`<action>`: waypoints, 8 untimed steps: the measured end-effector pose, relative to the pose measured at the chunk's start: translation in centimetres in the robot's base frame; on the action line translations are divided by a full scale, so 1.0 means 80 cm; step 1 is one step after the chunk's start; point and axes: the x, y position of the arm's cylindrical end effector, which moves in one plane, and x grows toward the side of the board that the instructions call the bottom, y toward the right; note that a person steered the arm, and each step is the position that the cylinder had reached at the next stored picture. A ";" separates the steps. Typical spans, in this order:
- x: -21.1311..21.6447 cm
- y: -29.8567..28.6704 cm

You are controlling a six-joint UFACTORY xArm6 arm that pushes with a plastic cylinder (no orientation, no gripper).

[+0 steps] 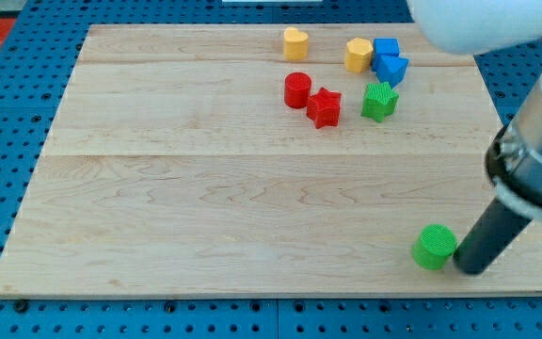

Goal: Keep green star on top right to green circle

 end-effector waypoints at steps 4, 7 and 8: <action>-0.425 -0.014; -0.297 -0.086; -0.288 -0.089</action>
